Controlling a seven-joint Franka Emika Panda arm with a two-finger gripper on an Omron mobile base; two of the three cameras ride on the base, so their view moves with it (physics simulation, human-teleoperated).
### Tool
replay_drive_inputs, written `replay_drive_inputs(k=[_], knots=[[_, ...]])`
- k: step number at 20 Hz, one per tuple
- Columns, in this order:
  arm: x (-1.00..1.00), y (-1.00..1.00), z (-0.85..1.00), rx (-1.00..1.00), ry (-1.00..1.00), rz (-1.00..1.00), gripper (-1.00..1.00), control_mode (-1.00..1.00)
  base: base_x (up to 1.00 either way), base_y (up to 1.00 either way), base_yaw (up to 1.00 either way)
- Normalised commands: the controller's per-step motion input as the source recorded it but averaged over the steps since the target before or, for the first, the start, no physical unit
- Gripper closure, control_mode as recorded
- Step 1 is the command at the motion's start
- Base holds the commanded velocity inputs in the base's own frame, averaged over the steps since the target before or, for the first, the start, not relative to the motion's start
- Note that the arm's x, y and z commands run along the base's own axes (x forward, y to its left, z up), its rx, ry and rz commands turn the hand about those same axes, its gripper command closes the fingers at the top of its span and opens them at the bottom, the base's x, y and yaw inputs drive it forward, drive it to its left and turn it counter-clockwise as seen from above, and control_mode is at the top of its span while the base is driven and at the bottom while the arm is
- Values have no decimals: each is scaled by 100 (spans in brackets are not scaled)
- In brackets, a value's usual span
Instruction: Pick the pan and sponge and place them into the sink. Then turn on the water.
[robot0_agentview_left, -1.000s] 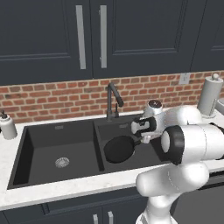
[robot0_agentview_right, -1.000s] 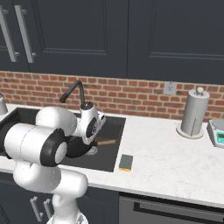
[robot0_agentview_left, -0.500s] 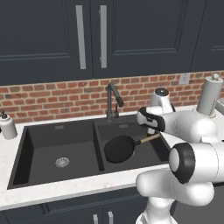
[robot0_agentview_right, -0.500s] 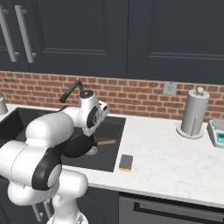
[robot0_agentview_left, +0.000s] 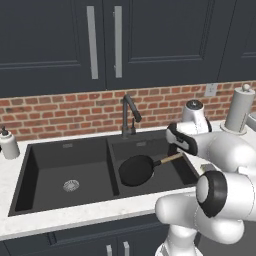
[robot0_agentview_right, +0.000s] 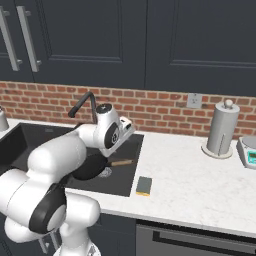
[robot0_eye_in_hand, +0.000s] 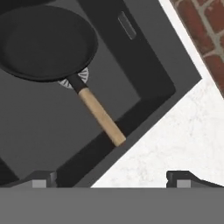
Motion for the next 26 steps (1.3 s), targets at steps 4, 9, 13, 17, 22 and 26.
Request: replay_drive_inputs(k=[4, 9, 13, 17, 22, 26], knots=[[-28, -42, 0, 0, -1, -28, -100, -100, 0, 0, 0], [-22, -45, 3, 3, 0, -30, -100, -100, 0, 0, 0], [-7, -33, 0, 3, 1, -20, -100, -100, 0, 0, 0], [0, -26, 0, 4, 3, -9, -100, -100, 0, 0, 0], [-5, -9, 0, 8, 0, 0, -100, -100, 0, 0, 0], [-17, -15, 0, 20, 0, 0, -100, -100, 0, 0, 0]])
